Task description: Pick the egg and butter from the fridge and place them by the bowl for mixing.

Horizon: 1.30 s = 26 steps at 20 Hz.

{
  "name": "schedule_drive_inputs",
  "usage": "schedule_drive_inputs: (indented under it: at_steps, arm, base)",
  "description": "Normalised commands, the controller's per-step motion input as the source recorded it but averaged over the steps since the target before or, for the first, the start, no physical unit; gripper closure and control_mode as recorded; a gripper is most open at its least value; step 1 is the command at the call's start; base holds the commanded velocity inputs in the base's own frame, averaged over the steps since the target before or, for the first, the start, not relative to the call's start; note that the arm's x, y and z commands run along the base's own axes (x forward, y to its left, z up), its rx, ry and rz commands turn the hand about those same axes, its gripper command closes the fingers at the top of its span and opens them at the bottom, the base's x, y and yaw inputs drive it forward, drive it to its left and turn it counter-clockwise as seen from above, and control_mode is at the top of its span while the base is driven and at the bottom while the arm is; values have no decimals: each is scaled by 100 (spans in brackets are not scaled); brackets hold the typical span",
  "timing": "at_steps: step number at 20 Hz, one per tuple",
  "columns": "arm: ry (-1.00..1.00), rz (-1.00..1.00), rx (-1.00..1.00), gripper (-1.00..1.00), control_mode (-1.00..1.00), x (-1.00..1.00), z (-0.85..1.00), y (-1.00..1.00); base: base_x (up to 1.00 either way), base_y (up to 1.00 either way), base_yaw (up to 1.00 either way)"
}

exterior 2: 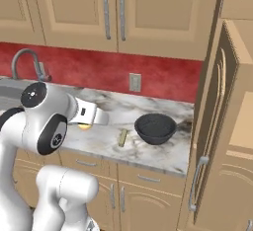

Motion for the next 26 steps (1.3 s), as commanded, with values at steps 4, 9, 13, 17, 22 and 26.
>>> schedule_drive_inputs:
  at_steps: [4, 9, 13, 17, 22, 26]
  arm:
    - [0, 0, 0, 100, 100, 0, 0, 0]
    - [0, 0, 0, 100, 100, 0, 0, 0]
    - [0, 0, 0, 100, 100, 0, 0, 0]
    - [0, 0, 0, 100, 100, 0, 0, 0]
    - [4, 2, 1, 100, -100, 19, -7, -8]
    - [16, 7, 6, 100, -100, 55, -41, -9]
  base:
    - [0, 0, 1]
    - [29, -2, 0]
    - [53, -6, 0]
    - [54, -10, 0]
    - [30, -8, 1]
    - [0, 0, 0]
